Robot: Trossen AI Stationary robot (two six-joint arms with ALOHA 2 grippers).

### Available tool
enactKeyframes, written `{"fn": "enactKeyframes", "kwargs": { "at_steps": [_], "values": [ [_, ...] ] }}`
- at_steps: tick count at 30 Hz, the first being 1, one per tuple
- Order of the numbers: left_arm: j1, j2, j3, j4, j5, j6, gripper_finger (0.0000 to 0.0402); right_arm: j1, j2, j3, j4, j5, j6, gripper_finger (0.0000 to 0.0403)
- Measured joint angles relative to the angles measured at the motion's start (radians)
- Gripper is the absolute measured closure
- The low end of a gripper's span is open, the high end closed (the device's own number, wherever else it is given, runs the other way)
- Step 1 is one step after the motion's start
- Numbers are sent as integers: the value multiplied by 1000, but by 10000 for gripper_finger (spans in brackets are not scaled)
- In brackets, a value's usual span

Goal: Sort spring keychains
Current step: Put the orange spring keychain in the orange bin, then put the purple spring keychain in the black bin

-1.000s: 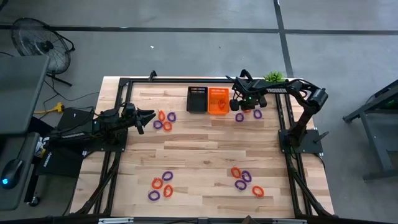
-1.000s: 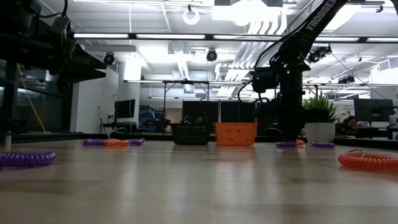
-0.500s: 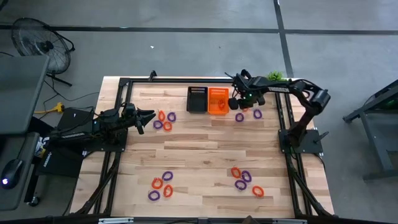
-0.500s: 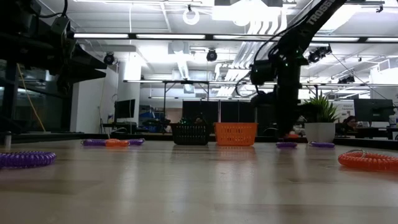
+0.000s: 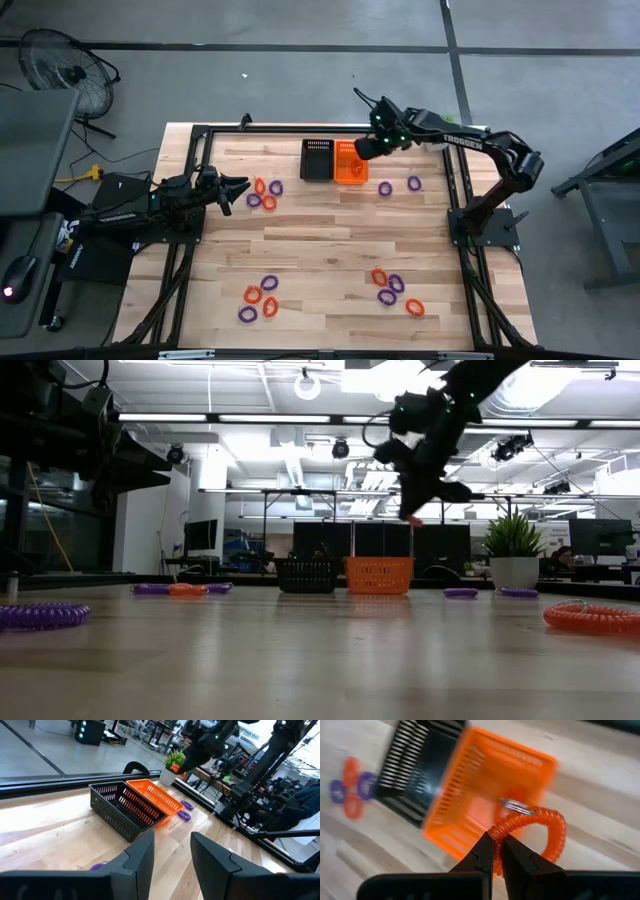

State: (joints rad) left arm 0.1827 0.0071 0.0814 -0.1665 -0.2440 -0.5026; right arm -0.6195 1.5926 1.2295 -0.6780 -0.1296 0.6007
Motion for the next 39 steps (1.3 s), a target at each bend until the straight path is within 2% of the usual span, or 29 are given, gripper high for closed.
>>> {"fn": "enactKeyframes", "kwargs": {
  "at_steps": [7,17,28,31,39],
  "values": [
    [0,0,0,0,0,0,275,35,88,76,13,2,0,387],
    [0,0,0,0,0,0,275,55,216,84,33,-34,1,387],
    [0,0,0,0,0,0,275,57,242,85,57,-23,-4,385],
    [0,0,0,0,0,0,275,58,242,85,56,-23,-5,369],
    [0,0,0,0,0,0,275,58,242,85,46,-24,-2,288]
  ]
}}
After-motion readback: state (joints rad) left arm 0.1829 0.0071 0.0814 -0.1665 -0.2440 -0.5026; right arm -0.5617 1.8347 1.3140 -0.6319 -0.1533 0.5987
